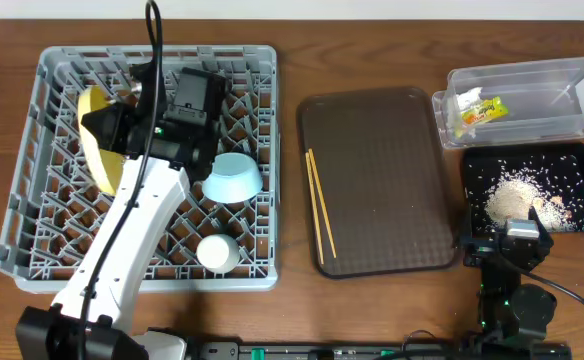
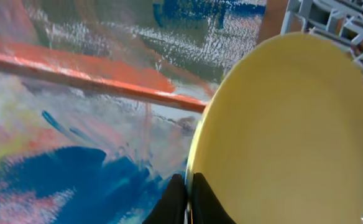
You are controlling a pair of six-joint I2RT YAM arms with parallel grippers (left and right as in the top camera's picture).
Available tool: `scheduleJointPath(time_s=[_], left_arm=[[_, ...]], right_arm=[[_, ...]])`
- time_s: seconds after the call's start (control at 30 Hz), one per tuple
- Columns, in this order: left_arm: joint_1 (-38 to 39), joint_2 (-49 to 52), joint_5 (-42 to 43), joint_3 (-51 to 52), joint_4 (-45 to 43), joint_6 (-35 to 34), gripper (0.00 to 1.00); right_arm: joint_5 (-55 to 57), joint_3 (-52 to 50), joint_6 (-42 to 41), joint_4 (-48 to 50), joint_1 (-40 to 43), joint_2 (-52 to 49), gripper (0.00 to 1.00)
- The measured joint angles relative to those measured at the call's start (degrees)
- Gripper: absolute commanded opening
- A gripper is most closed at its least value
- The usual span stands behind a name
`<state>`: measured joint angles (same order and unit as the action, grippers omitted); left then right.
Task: Sort waste into correct bins and load items into the dishwasher
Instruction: 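Stand the yellow plate upright in the rack and open the left gripper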
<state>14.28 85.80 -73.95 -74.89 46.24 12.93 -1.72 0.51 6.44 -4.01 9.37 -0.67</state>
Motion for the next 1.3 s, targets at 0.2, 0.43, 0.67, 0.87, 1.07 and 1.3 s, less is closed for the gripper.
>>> scheduleJointPath(time_s=[0.2,0.43,0.67,0.87,1.07,1.3], left_arm=[[-0.7,0.0,1.6,0.0,-3.4,7.8,0.06],[-3.7,0.0,4.7,0.0,-3.5,10.9,0.06],[-6.5,0.0,9.2,0.0,-3.7,11.5,0.06],[-8.6,0.0,12.5,0.0,-4.1,11.7,0.06],[-9.6,0.0,13.4,0.0,-8.0,15.4,0.06],[-9.6,0.4,14.1,0.0,-9.2,18.6,0.06]], right_arm=[[0.0,0.0,0.0,0.0,0.0,0.0,0.99],[0.0,0.0,0.0,0.0,0.0,0.0,0.99],[0.0,0.0,0.0,0.0,0.0,0.0,0.99],[0.0,0.0,0.0,0.0,0.0,0.0,0.99],[0.0,0.0,0.0,0.0,0.0,0.0,0.99],[0.0,0.0,0.0,0.0,0.0,0.0,0.99]])
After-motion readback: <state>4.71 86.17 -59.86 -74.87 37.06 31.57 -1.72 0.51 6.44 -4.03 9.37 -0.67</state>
